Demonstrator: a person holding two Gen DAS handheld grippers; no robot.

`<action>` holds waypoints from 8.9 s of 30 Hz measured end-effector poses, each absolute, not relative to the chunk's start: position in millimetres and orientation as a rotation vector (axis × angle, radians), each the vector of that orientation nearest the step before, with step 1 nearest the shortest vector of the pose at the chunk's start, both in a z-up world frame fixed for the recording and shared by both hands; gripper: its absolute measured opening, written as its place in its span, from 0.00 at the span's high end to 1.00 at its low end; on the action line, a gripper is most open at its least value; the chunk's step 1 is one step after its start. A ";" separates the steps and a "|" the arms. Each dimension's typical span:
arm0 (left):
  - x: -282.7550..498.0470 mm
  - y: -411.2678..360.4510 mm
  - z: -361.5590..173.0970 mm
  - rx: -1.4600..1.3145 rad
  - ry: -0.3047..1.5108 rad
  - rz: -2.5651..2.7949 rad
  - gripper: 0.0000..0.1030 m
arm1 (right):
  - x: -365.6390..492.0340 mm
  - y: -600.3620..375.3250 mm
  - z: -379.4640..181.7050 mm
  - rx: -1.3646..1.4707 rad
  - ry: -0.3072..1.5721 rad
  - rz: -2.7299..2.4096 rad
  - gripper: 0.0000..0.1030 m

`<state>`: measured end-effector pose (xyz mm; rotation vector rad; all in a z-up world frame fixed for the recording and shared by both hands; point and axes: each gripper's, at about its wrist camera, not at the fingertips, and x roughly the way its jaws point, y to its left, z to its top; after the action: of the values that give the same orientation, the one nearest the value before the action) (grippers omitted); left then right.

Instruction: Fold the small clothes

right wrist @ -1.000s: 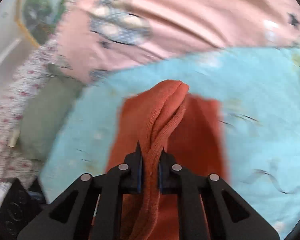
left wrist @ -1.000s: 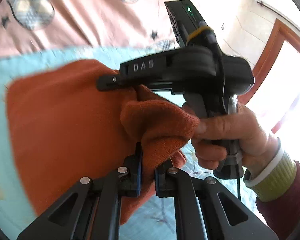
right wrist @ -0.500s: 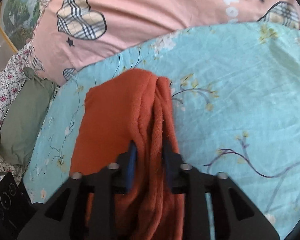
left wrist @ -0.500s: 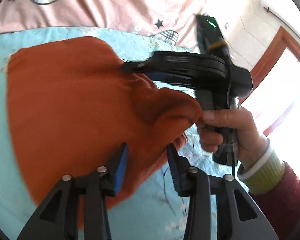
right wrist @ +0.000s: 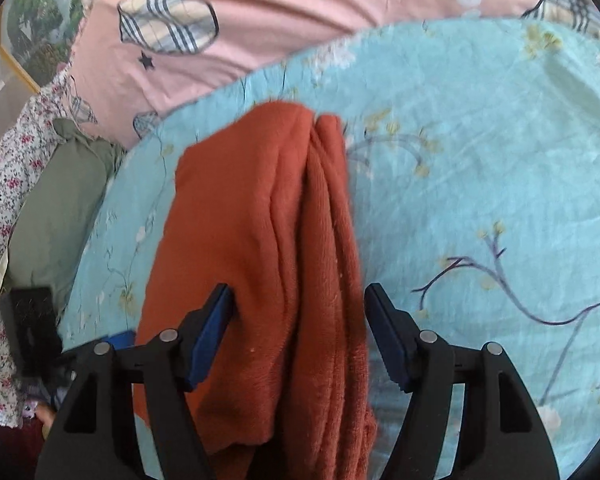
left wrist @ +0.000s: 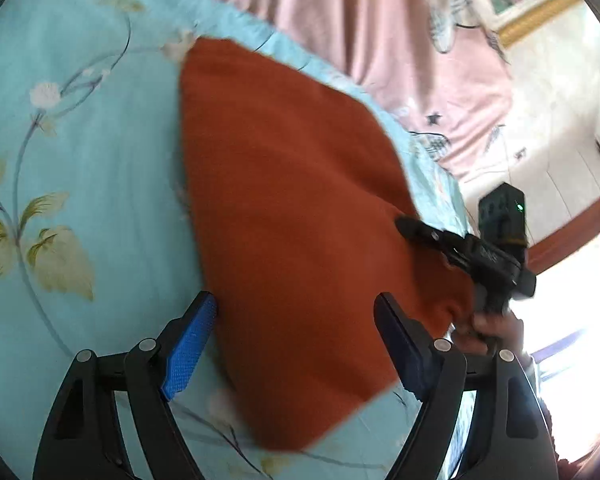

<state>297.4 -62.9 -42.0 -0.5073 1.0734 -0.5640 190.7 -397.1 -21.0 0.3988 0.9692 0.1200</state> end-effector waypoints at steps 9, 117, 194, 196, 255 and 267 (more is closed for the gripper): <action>324.5 -88.3 -60.4 -0.522 1.116 -0.643 0.69 | 190.6 -394.1 -36.3 0.553 0.975 0.157 0.71; 41.8 130.1 -2.1 -0.207 1.029 -0.464 0.65 | 37.6 -90.3 -51.6 0.160 0.947 0.149 0.96; 28.5 105.7 40.6 0.069 0.980 -0.016 0.12 | -9.7 -71.2 -25.3 0.065 0.921 0.156 0.10; 32.7 106.6 41.3 0.056 0.979 -0.015 0.12 | -4.5 -70.1 -23.8 0.065 0.919 0.157 0.10; 61.1 88.2 45.6 0.118 0.937 -0.020 0.12 | 44.8 -67.4 -21.1 0.119 0.944 0.171 0.09; 60.2 87.0 47.3 0.123 0.923 -0.020 0.12 | 46.5 -66.8 -20.4 0.121 0.939 0.169 0.09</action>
<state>60.2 87.0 47.3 0.1225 0.9229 -0.0200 46.5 -66.8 -20.4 0.1208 0.9394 0.1693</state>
